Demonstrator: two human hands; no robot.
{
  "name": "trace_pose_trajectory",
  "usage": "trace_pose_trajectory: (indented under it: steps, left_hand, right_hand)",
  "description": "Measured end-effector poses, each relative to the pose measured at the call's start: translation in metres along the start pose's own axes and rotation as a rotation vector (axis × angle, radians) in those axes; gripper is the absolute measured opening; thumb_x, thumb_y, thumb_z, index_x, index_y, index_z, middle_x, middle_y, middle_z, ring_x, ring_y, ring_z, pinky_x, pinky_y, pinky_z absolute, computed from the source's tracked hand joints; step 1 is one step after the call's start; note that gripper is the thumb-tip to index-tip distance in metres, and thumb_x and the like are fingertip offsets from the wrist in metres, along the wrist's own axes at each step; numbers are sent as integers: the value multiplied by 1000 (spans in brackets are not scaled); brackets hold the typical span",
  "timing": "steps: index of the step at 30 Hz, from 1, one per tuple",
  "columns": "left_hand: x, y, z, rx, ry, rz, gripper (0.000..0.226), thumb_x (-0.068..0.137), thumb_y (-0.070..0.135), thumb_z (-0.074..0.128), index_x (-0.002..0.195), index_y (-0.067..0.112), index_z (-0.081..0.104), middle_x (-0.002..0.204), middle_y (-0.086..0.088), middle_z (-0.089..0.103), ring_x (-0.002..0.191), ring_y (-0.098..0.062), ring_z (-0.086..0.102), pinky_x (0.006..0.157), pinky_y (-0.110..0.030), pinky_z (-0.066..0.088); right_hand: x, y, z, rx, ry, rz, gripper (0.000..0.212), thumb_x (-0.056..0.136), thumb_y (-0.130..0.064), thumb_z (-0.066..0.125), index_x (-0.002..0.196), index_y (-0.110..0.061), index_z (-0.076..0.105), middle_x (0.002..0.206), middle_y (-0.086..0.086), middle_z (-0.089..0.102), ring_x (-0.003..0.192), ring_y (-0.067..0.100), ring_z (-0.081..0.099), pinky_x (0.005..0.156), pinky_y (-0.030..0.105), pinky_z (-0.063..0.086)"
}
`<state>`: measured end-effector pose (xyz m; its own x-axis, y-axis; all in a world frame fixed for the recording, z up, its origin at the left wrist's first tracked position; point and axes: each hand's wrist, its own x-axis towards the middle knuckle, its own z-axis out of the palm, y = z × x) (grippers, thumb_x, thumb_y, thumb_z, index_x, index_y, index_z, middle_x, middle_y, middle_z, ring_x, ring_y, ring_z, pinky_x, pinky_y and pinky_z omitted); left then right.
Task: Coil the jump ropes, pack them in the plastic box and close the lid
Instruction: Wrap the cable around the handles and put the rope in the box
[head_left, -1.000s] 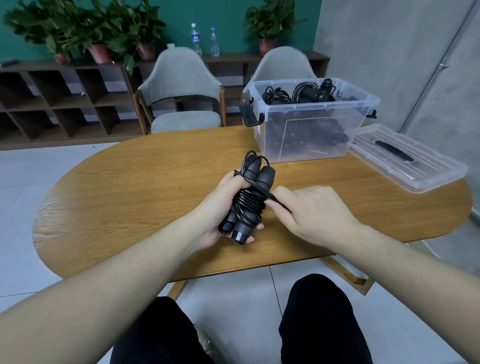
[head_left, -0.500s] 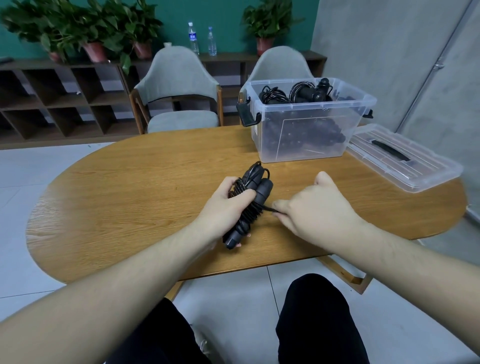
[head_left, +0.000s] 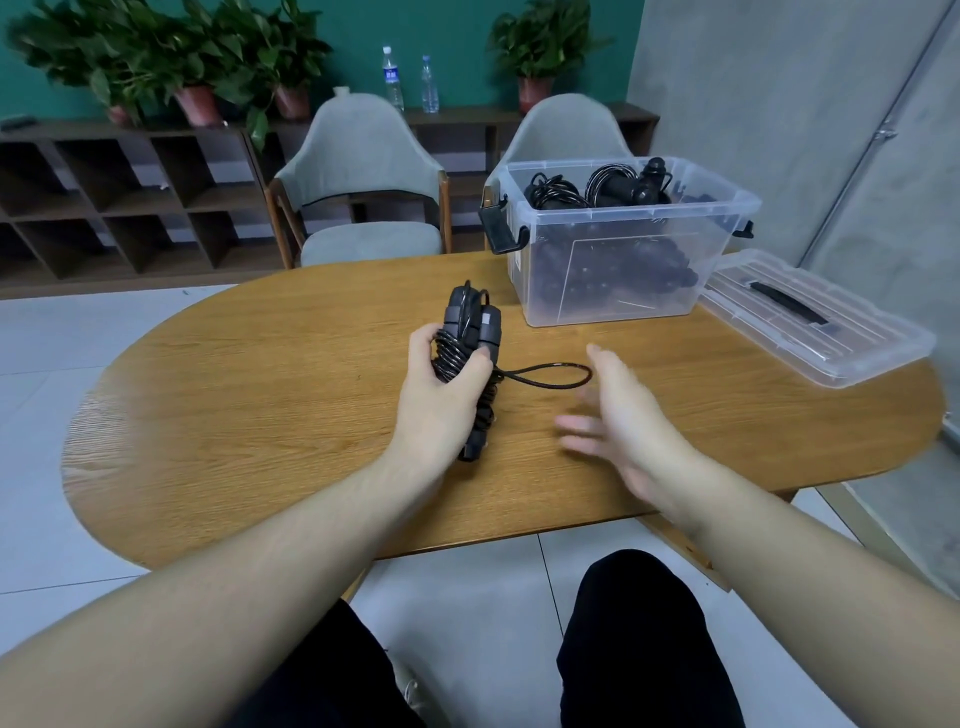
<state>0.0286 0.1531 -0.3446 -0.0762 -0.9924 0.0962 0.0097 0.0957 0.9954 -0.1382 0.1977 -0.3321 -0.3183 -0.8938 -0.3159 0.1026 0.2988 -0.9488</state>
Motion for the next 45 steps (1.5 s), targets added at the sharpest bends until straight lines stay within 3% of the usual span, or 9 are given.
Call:
trace_pose_trajectory:
  steps: [3, 7, 13, 18, 24, 27, 30, 35, 45]
  left_hand:
    - [-4, -2, 5, -17, -30, -10, 30, 91, 38, 68, 112, 47, 48, 81, 5, 70, 73, -27, 67, 72, -60, 57]
    - [-10, 2, 10, -63, -131, -58, 25, 97, 30, 65, 113, 39, 48, 78, 5, 70, 68, -28, 65, 61, -46, 58]
    - [-21, 11, 11, -94, -289, -205, 19, 101, 30, 57, 115, 37, 47, 75, -5, 68, 64, -35, 65, 53, -45, 55]
    - [-26, 5, 15, -106, -266, -189, 9, 98, 24, 53, 106, 28, 57, 85, -11, 67, 68, -28, 64, 62, -47, 58]
    - [-24, 0, 9, 40, -207, -60, 15, 100, 34, 55, 107, 47, 55, 89, 9, 70, 75, -5, 65, 68, -27, 54]
    - [-23, 3, 8, 20, -228, -14, 25, 101, 28, 57, 110, 46, 43, 96, -6, 61, 69, -10, 63, 61, -27, 53]
    - [-23, 4, 10, 49, -296, 47, 25, 102, 22, 55, 108, 39, 38, 85, 3, 58, 63, -7, 56, 59, -26, 50]
    - [-24, 5, 15, -8, -351, -23, 23, 102, 10, 51, 104, 30, 43, 61, 17, 57, 56, -6, 52, 56, -24, 46]
    - [-28, 14, 17, -199, -325, -118, 22, 98, 1, 55, 102, 22, 57, 69, 2, 65, 59, -12, 59, 56, -26, 49]
  right_hand:
    - [2, -4, 13, 437, -107, 284, 64, 101, -62, 31, 151, -23, 28, 145, 29, 46, 105, 44, 66, 93, 60, 52]
    - [7, -10, 25, 655, 69, 160, 52, 105, -54, 23, 119, -13, 52, 109, 17, 73, 97, 34, 70, 96, 61, 46]
    - [4, -11, 27, 287, 349, -212, 57, 101, -63, 19, 91, -21, 56, 53, -6, 46, 53, 12, 47, 64, 30, 41]
    - [-7, 1, 18, -473, 341, -735, 16, 103, -34, 29, 94, -31, 41, 68, -26, 55, 65, -1, 53, 58, 33, 30]
    - [-14, 7, 9, -758, 113, -892, 30, 100, -46, 39, 115, -20, 42, 90, -19, 64, 89, 15, 64, 70, 33, 41]
    - [-10, 10, -1, -828, 28, -900, 34, 100, -42, 48, 121, -17, 39, 92, -24, 58, 93, 15, 62, 72, 32, 40]
    - [-7, 8, -9, -855, 14, -918, 33, 98, -43, 52, 116, -17, 41, 96, -14, 66, 92, 17, 63, 70, 30, 38]
    - [-8, 4, -13, -757, -10, -821, 29, 90, -47, 63, 104, -27, 46, 92, -14, 70, 89, 11, 65, 74, 32, 45]
    - [-7, 3, -15, -553, 102, -792, 18, 78, -46, 77, 83, -32, 66, 74, -17, 69, 75, 7, 66, 75, 40, 54]
